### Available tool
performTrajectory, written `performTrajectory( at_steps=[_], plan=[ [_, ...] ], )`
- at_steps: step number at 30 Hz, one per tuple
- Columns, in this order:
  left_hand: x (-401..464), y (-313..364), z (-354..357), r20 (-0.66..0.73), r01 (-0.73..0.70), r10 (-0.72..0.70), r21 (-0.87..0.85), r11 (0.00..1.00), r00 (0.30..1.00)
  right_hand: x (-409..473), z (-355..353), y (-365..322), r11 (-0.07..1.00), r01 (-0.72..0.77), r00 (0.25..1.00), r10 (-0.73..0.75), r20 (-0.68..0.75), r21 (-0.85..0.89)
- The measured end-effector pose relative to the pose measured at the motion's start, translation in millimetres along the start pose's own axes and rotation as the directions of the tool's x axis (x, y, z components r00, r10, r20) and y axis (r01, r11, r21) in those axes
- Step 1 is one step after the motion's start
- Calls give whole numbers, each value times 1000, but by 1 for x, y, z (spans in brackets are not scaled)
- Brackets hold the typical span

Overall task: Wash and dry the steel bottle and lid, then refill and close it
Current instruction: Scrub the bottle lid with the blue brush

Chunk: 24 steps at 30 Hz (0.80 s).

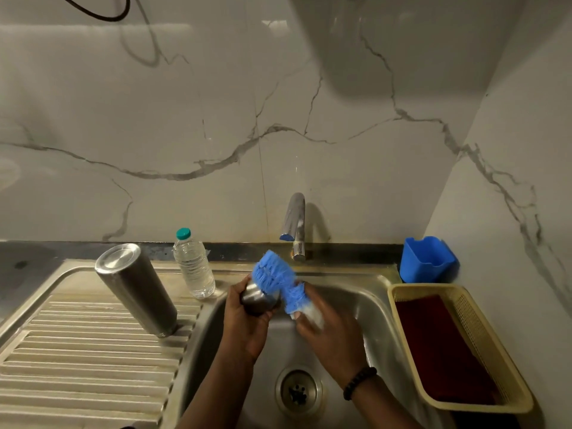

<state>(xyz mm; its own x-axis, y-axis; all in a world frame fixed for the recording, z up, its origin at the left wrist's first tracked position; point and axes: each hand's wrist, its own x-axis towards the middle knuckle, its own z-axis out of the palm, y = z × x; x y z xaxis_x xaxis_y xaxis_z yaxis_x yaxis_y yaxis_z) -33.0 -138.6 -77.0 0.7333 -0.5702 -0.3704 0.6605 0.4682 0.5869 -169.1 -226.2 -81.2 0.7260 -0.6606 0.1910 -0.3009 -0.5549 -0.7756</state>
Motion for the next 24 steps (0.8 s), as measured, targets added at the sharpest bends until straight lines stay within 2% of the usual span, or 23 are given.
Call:
performTrajectory(
  at_steps=[3,8,11,13,16,19,22,24],
  plan=[
    [2,-2,2,-89,33,-32,18,999,996,9,3,4,991,-133,991,132,32,32],
    [-1,-2,2,-96,55,-58,-30,998,994,-2,12,-9,994,65,997,-61,40,-89],
    [-1,-3,5,-117,82,-86,-42,996,989,6,14,-3,999,-41,999,41,-2,-27],
    [-1,-2,4,-107,57,-62,-52,997,992,5,13,-5,999,19,999,-18,32,-27],
    [1,6,1,-111,25,-26,-14,1000,994,1,10,-3,981,150,989,-150,10,-125],
    [2,6,1,-131,31,-33,-19,999,991,2,11,-2,996,57,998,-58,-22,-72],
    [-3,7,-1,-131,38,-39,-14,999,991,-3,13,-3,980,156,988,-157,1,-126],
    [-3,6,-2,-136,61,-61,-3,998,989,-3,10,-5,986,124,992,-124,6,-111]
  ],
)
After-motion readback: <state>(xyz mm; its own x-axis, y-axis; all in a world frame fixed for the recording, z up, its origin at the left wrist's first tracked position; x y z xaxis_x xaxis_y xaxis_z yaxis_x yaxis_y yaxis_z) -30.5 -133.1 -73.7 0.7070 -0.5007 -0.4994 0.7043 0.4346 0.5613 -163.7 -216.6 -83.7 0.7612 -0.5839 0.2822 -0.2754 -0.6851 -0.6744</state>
